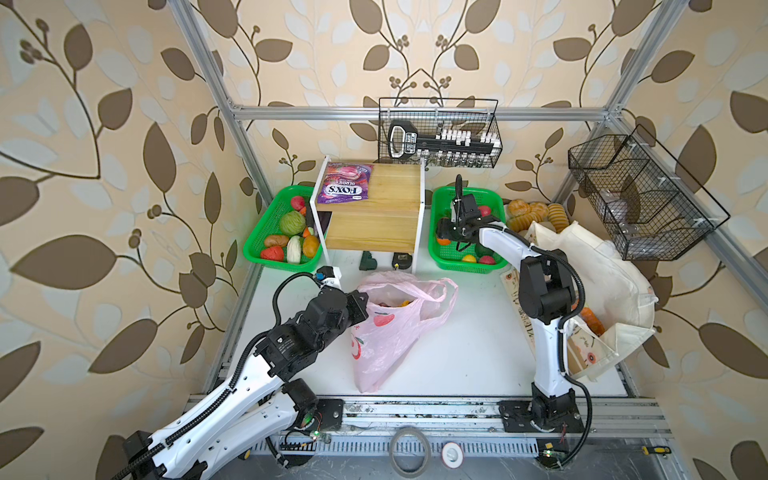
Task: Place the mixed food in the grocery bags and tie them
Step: 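Move the right gripper back into the green basket above the orange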
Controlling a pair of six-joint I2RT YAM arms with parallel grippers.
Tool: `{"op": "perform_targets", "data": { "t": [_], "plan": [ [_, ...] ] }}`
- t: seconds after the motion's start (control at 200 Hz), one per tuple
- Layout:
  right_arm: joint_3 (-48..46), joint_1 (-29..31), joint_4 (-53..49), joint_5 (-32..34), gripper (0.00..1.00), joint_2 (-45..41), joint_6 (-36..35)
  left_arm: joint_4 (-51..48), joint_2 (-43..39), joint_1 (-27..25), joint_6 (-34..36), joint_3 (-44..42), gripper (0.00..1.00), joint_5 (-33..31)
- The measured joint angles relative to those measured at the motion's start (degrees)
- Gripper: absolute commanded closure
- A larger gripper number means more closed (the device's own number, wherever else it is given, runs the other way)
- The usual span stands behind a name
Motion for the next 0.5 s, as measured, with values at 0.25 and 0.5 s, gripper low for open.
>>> {"op": "perform_targets", "data": {
  "t": [0.25, 0.5],
  "plan": [
    [3.91, -0.59, -4.15, -1.07, 0.38, 4.17, -1.42, -0.17, 0.24, 0.02, 1.05, 0.17, 1.00, 0.46],
    [4.98, -0.92, -7.08, -1.75, 0.55, 4.66, -4.26, -0.20, 0.22, 0.39, 1.11, 0.52, 1.00, 0.68]
  ]
}}
